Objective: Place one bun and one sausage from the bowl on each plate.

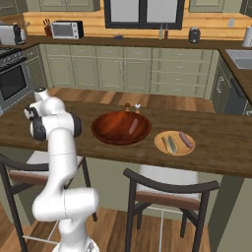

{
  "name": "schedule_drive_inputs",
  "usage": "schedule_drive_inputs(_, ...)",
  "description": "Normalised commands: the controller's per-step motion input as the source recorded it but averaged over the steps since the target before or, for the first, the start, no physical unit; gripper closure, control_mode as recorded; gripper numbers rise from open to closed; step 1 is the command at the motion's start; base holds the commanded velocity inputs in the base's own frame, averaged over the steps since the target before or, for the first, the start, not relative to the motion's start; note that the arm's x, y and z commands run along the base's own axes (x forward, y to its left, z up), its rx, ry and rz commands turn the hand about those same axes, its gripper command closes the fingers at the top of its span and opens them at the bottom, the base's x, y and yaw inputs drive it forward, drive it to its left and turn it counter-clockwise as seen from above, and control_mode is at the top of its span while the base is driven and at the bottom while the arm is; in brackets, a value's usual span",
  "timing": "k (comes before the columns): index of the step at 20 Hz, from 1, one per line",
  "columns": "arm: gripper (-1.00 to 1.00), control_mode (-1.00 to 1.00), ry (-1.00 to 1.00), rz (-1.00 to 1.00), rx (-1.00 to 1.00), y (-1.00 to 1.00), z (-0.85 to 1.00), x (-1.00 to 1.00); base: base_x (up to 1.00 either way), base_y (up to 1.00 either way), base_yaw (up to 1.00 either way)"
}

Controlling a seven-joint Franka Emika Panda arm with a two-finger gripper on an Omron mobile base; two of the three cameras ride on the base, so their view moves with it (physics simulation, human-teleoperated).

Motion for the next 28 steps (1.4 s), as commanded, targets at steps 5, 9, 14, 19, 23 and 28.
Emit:
schedule_drive_inputs(5, -1.00, -1.00, 0.00, -0.01, 0.03, -0.11, 0.32, -0.33, 0.00, 0.00, 0.00)
schedule_drive_inputs(9, -1.00, -1.00, -0.05, -0.03, 0.07, -0.67, 0.85, -0.98, 0.00, 0.00, 0.00)
schedule_drive_inputs(14, -1.00, -1.00, -0.04, -0.13, 0.03, -1.00, 0.41, -0.57, 0.00, 0.00, 0.00)
schedule_drive_inputs(19, -1.00, -1.00, -0.01, -0.17, 0.01, -1.00, 0.00, -0.17, 0.00, 0.00, 0.00)
schedule_drive_inputs(23, -1.00, -1.00, 0.00, -0.14, 0.00, -1.00, 0.00, 0.00, 0.00, 0.00, 0.00)
schedule_drive_inputs(28, -1.00, -1.00, 0.00, -0.10, 0.00, -1.00, 0.00, 0.03, 0.00, 0.00, 0.00)
